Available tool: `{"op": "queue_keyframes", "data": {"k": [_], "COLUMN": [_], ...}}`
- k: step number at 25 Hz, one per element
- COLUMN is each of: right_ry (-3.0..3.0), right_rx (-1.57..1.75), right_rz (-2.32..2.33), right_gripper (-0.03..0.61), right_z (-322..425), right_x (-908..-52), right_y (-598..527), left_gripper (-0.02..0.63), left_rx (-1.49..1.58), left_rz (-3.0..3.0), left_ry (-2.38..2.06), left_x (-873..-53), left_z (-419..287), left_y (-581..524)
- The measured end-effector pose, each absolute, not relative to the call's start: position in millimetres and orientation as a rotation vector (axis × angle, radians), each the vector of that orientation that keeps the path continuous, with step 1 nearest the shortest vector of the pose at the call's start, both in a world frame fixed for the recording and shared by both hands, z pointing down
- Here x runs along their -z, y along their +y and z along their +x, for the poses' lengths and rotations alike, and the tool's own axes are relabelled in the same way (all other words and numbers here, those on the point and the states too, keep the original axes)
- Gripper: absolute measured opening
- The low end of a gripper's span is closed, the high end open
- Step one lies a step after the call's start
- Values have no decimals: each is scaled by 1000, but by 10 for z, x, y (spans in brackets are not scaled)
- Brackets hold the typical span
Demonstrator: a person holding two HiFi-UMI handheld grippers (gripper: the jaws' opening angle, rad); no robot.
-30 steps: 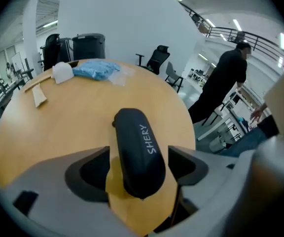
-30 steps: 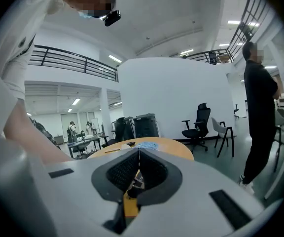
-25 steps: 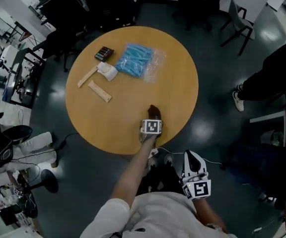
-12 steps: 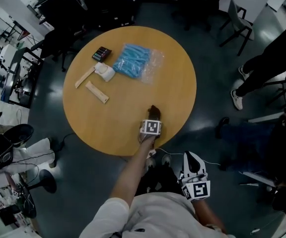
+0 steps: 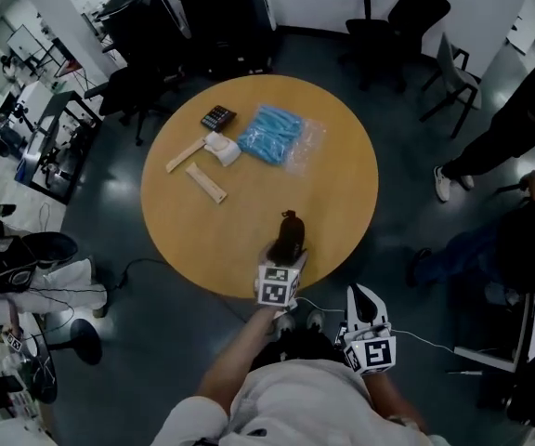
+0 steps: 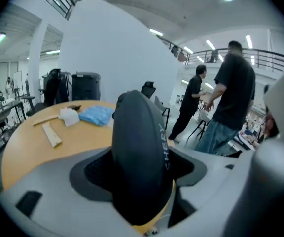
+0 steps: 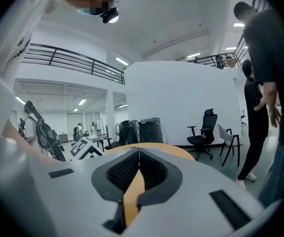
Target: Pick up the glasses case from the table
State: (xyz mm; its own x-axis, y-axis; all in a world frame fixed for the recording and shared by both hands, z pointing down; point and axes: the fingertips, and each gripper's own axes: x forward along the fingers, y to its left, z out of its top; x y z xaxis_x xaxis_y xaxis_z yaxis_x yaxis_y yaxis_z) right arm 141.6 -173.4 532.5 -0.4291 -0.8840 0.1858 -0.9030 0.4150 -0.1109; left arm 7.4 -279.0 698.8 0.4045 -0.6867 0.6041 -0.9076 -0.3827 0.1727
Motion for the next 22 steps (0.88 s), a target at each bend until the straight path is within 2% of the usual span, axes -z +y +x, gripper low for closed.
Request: {"op": "queue_keyframes", "data": {"k": [8,14,22], "right_ry": [-2674,-2705,-2709], "right_rx": [-167,-173,-152], "right_rz": [1561,1472,1442], "right_gripper": [15,15,15], "right_z": [1090,890,770], "right_x": [-4950,-5033,-5019], "right_y": [-1749,-1696,-1721], "left_gripper": [337,336,336], "left_rx": [-33,-105,-7], "left_rz": [2522,2511,2499], "left_ry": [-1698,-1693,-1704], "left_x": [-4975,-5262,-4976], "left_z": [-254,-307,-243], "left_y": [-1918,-1564,-1595]}}
